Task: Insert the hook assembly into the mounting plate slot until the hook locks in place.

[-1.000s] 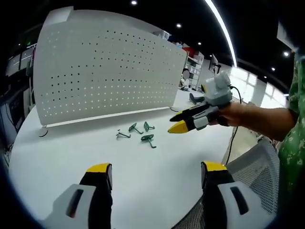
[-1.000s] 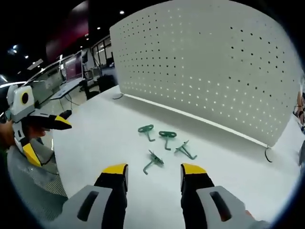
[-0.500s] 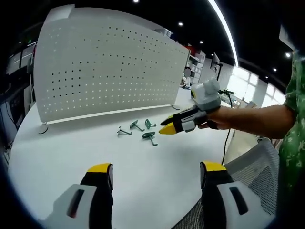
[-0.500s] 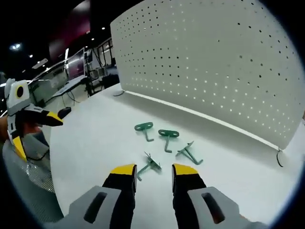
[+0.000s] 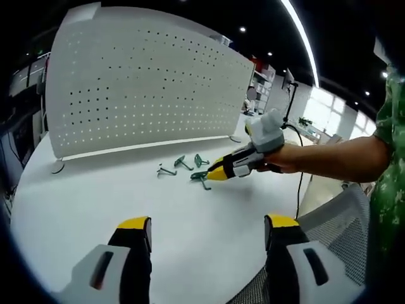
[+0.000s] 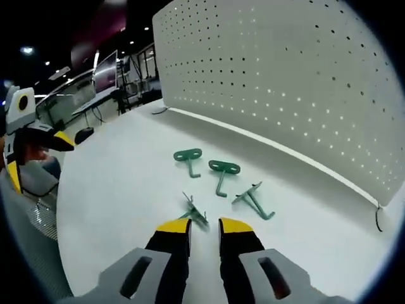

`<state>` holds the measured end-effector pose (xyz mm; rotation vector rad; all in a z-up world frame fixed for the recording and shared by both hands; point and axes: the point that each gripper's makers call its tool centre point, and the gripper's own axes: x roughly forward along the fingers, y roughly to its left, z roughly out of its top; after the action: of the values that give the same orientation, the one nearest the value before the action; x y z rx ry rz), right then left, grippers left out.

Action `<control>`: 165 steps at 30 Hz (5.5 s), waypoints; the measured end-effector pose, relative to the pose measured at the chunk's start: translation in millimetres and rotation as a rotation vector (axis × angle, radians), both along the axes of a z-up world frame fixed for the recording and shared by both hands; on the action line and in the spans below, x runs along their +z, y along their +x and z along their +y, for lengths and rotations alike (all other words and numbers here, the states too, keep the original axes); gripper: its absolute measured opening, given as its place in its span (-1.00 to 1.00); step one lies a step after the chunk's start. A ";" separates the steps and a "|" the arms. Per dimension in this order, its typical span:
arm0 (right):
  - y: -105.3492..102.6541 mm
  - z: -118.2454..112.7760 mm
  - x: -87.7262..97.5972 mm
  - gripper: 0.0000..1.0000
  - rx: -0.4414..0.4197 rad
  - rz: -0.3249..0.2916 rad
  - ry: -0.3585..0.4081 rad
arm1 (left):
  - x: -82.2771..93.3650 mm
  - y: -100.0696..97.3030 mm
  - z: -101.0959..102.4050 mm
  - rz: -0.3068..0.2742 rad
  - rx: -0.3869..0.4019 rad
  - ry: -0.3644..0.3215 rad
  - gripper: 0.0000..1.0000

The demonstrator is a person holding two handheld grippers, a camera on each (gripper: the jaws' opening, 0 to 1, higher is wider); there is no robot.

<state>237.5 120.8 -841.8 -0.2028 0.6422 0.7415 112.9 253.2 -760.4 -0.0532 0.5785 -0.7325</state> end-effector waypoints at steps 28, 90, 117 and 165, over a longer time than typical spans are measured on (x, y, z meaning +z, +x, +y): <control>5.2 7.3 -10.6 -0.98 0.092 -0.041 -0.026 | -6.1 -1.2 1.9 0.027 0.012 0.015 0.43; -39.5 93.0 128.6 -1.00 0.178 -0.123 0.130 | 42.5 35.3 3.6 -0.227 0.095 -0.026 -0.29; -67.0 129.6 149.3 -1.00 0.208 -0.050 0.262 | 63.3 44.0 9.9 -0.354 0.145 -0.007 -0.61; -73.5 141.3 156.8 -1.00 0.188 0.025 0.356 | 67.8 46.3 13.7 -0.392 0.156 -0.006 -0.93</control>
<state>164.0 262.0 -684.9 0.0751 0.5091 1.0270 159.2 266.9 -692.6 0.0397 0.1947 -0.5721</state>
